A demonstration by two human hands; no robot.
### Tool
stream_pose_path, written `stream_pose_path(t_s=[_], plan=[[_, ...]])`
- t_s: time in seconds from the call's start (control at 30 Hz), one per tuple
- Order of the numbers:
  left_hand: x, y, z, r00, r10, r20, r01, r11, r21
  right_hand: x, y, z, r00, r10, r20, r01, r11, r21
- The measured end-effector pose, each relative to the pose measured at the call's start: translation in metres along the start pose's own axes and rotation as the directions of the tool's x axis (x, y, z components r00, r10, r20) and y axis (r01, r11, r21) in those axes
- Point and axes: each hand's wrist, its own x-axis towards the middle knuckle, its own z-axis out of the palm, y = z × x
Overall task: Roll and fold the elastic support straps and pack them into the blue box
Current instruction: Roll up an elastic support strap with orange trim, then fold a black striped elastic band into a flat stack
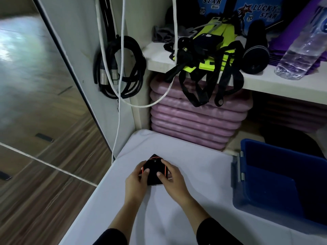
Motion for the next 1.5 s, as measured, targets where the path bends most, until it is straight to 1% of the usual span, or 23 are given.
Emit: stream_pose_path(t_s=[0.07, 0.1, 0.33, 0.47, 0.63, 0.87, 1.0, 1.1, 1.2, 1.33, 1.5], plan=[[-0.001, -0.006, 0.002, 0.998, 0.069, -0.002, -0.069, 0.994, 0.082, -0.005, 0.004, 0.000, 0.999, -0.033, -0.017, 0.033, 0.999, 0.002], [-0.002, -0.010, 0.004, 0.997, 0.081, 0.005, -0.081, 0.992, 0.098, -0.007, 0.006, 0.001, 0.999, -0.043, -0.023, 0.043, 0.999, -0.004], [-0.001, -0.015, 0.007, 0.999, 0.017, 0.043, -0.021, 0.995, 0.094, -0.003, 0.000, 0.002, 0.999, -0.049, -0.018, 0.047, 0.994, -0.098], [-0.006, -0.013, 0.005, 0.998, 0.055, 0.028, -0.057, 0.993, 0.099, -0.012, 0.000, -0.001, 0.999, -0.045, 0.000, 0.045, 0.993, -0.108], [-0.014, -0.008, 0.000, 0.998, 0.064, 0.015, -0.065, 0.993, 0.097, -0.022, -0.007, -0.002, 0.999, -0.040, -0.001, 0.040, 0.994, -0.105], [-0.019, -0.002, -0.001, 0.995, 0.096, 0.041, -0.101, 0.986, 0.130, -0.032, -0.006, 0.000, 0.997, -0.080, -0.019, 0.077, 0.992, -0.104], [-0.022, 0.000, -0.001, 0.997, 0.072, 0.007, -0.072, 0.987, 0.146, -0.033, -0.002, -0.004, 0.996, -0.075, -0.052, 0.069, 0.992, -0.109], [-0.028, 0.004, -0.003, 0.994, 0.102, -0.028, -0.094, 0.972, 0.217, -0.039, -0.003, -0.007, 0.995, -0.057, -0.076, 0.051, 0.996, -0.077], [-0.041, 0.018, -0.006, 0.988, 0.144, -0.064, -0.120, 0.953, 0.279, -0.054, -0.008, -0.014, 0.991, -0.035, -0.131, 0.028, 0.998, -0.058], [-0.072, 0.033, -0.005, 0.974, 0.226, -0.013, -0.213, 0.936, 0.279, -0.095, -0.012, -0.033, 0.973, -0.035, -0.227, 0.010, 0.994, -0.111], [-0.122, 0.038, 0.020, 0.953, 0.256, 0.165, -0.289, 0.932, 0.220, -0.169, 0.014, -0.068, 0.944, 0.018, -0.328, -0.082, 0.980, -0.181]])
